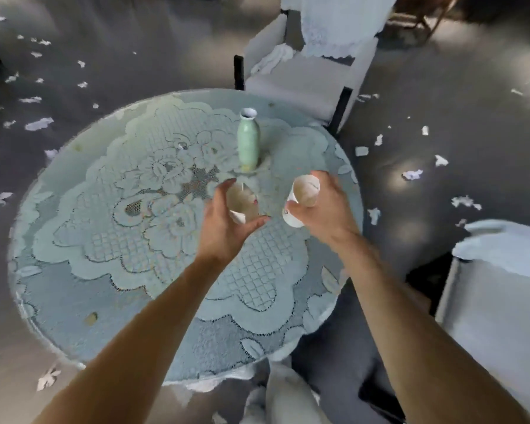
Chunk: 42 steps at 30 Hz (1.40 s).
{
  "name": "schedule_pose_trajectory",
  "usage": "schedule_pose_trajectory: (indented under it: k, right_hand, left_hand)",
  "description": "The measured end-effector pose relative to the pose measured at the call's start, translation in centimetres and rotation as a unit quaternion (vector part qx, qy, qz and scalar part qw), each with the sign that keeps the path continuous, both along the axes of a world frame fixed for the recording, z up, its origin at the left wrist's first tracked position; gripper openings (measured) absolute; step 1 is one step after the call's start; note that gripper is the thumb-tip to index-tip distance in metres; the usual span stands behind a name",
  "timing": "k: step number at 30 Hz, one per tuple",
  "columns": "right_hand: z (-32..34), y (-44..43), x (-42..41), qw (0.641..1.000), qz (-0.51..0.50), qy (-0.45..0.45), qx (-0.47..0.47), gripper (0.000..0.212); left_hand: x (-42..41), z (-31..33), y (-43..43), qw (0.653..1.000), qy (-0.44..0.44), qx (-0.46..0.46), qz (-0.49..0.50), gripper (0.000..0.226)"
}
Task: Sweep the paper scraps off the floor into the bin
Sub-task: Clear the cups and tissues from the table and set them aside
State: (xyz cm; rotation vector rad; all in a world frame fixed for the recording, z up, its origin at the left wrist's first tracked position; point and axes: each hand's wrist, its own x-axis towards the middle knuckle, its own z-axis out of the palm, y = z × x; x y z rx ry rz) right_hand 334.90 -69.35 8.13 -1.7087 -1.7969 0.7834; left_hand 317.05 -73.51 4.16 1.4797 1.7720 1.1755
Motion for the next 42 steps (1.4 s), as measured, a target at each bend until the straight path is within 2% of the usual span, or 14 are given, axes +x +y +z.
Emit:
schedule_pose_trajectory:
  k: [5, 9, 14, 19, 28, 36, 42]
  right_hand:
    - [0.9, -7.8, 11.2, 0.986, -0.163, 0.004, -0.021, 0.067]
    - [1.5, -15.6, 20.0, 0.951, -0.308, -0.006, -0.002, 0.067]
    - [2.2, -28.0, 29.0, 0.894, -0.449, 0.008, -0.011, 0.067]
    - [2.0, -43.1, 35.8, 0.827, -0.561, 0.023, -0.015, 0.067]
    - [1.6, -69.8, 46.6, 0.71, -0.703, 0.021, -0.035, 0.065]
    - [-0.1, -82.9, 60.1, 0.635, -0.772, 0.024, -0.024, 0.069]
    - [-0.2, -93.4, 70.9, 0.557, -0.83, 0.033, 0.002, 0.07]
  left_hand:
    - [11.6, 0.8, -1.0, 0.986, -0.022, 0.002, -0.166, 0.078]
    - [22.1, 1.5, -4.2, 0.956, -0.04, 0.011, -0.292, 0.078]
    - [33.3, 1.9, -11.5, 0.894, -0.033, 0.02, -0.447, 0.084]
    - [43.9, 2.0, -22.5, 0.821, -0.031, 0.017, -0.57, 0.084]
    - [61.7, 0.6, -46.4, 0.718, -0.032, 0.002, -0.696, 0.08]
    - [79.4, -0.3, -59.9, 0.634, -0.024, 0.01, -0.773, 0.084]
    - [93.8, -0.1, -72.0, 0.552, -0.019, 0.016, -0.833, 0.099]
